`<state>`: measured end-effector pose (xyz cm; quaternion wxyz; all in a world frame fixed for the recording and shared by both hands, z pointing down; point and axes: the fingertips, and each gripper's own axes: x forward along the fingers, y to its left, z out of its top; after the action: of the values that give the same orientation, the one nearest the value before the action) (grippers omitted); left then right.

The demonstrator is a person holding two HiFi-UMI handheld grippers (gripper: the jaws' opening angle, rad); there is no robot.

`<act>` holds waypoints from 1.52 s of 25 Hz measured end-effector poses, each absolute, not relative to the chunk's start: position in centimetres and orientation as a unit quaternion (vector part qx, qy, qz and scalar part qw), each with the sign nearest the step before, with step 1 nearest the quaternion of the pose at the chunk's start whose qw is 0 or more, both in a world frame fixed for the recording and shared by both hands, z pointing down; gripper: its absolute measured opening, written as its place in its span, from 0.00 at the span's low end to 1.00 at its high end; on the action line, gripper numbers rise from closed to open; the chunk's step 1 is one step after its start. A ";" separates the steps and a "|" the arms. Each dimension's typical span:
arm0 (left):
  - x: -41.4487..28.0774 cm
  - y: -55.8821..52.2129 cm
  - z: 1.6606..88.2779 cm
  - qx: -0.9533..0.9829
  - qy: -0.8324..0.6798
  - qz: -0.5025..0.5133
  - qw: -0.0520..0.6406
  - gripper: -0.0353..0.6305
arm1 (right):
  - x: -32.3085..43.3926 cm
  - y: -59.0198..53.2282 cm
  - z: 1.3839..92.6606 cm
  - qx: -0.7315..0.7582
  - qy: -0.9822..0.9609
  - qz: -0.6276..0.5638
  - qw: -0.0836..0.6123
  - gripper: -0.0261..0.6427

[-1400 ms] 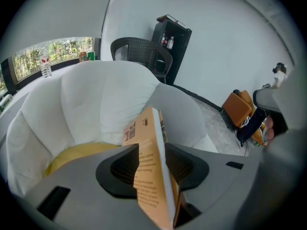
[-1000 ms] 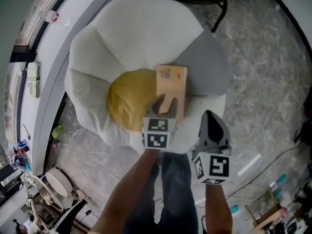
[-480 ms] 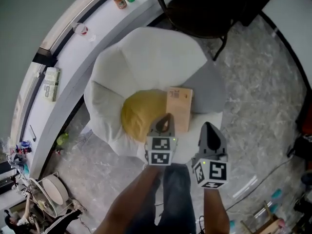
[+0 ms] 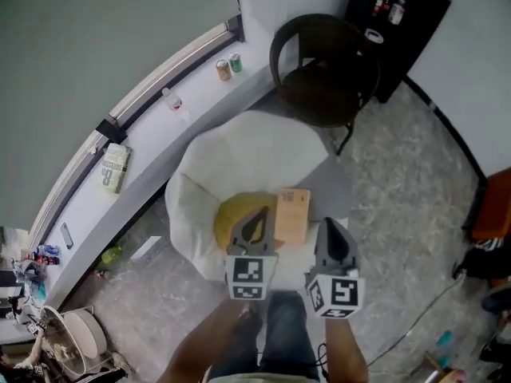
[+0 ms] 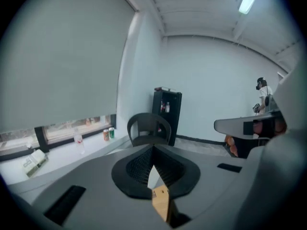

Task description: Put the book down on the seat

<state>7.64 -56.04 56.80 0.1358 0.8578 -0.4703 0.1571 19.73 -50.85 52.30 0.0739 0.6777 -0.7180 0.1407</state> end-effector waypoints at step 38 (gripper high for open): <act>-9.3 -44.5 27.4 0.857 -0.514 -0.007 -0.026 0.06 | 5.0 -39.4 24.2 0.653 -0.754 -0.074 0.013 0.04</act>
<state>-9.31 -44.47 27.40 -0.0255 0.8573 -0.5142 -0.0071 5.02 -39.39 24.22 0.0127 0.6530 -0.7536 -0.0737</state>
